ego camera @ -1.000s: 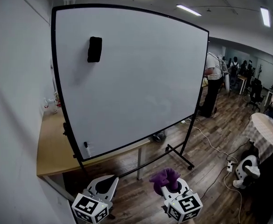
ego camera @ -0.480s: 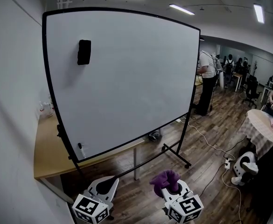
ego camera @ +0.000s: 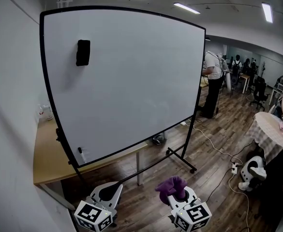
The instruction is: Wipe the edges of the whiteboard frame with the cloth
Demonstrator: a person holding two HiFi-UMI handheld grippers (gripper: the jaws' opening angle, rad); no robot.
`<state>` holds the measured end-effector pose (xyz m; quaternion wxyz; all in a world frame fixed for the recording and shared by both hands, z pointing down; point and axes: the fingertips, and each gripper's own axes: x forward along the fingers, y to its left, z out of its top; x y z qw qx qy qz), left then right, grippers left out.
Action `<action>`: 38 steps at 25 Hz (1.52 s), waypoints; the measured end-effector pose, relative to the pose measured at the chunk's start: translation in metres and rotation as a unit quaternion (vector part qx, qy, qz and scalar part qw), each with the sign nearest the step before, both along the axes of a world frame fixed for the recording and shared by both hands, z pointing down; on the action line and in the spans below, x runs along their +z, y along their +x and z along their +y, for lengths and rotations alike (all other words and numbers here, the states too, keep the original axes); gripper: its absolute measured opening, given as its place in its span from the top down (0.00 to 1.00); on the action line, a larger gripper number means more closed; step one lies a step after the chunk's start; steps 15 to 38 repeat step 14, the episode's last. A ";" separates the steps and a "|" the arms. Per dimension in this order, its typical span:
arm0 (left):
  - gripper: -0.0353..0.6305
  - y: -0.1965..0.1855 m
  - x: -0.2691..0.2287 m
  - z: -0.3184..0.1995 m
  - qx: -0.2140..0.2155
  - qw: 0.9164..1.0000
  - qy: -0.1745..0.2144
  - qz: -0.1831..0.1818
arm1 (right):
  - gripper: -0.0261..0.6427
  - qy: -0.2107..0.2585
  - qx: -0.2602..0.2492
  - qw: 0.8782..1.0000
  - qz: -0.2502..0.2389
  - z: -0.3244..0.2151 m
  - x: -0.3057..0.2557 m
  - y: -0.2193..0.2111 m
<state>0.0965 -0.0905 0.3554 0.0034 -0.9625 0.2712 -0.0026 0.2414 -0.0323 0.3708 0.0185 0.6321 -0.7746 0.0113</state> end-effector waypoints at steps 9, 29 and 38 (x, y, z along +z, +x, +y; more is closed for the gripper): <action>0.92 0.000 0.003 -0.005 -0.006 1.000 0.011 0.009 | 0.86 -0.001 0.001 1.000 -0.005 -0.001 0.002 0.004; 0.92 0.003 0.002 -0.005 0.003 1.000 0.015 0.002 | 0.86 0.009 0.003 1.000 -0.012 -0.001 0.000 0.007; 0.92 0.003 0.002 -0.005 0.003 1.000 0.015 0.002 | 0.86 0.009 0.003 1.000 -0.012 -0.001 0.000 0.007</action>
